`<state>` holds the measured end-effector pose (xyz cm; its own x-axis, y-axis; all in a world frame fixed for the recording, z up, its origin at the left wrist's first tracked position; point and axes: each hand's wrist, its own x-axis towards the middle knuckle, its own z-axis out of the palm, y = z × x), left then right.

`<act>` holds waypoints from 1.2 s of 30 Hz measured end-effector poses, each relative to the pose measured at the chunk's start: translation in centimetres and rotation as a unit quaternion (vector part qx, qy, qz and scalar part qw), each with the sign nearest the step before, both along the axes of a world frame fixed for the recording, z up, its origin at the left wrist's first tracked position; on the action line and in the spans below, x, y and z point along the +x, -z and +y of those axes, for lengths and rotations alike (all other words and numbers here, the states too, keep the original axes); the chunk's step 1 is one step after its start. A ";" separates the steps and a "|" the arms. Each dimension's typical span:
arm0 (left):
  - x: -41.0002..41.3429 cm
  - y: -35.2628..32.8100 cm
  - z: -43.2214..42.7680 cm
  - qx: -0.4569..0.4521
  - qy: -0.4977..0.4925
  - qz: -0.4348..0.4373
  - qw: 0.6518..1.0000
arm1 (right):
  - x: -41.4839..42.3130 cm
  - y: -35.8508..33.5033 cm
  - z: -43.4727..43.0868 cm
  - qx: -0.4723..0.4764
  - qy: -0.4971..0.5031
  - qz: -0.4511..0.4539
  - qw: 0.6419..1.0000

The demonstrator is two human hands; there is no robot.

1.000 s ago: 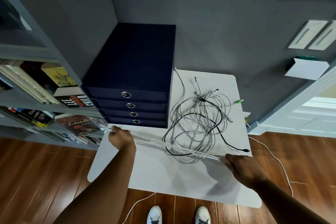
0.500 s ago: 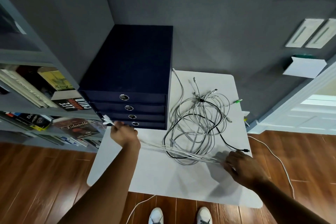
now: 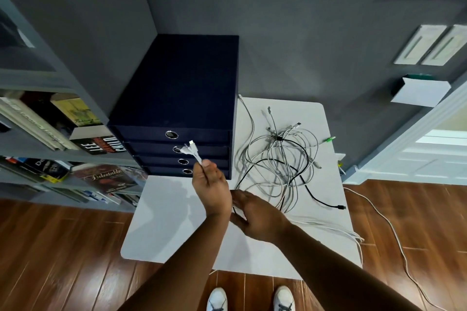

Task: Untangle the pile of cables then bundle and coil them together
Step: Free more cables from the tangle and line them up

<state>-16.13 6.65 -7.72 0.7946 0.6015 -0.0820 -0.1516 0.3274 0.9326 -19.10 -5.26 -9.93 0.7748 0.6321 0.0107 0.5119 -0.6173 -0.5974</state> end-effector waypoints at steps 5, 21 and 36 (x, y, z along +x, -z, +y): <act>-1.0 -0.5 -0.4 0.038 0.037 -0.019 0.998 | -0.3 0.0 0.1 0.051 0.059 0.063 0.995; -0.9 -2.6 -3.4 0.132 0.139 0.003 0.981 | -0.1 -0.7 -4.5 0.038 0.025 -0.018 0.999; -1.2 -2.7 -3.8 0.323 0.290 -0.046 0.900 | 10.7 2.0 -12.6 0.087 0.496 0.222 0.835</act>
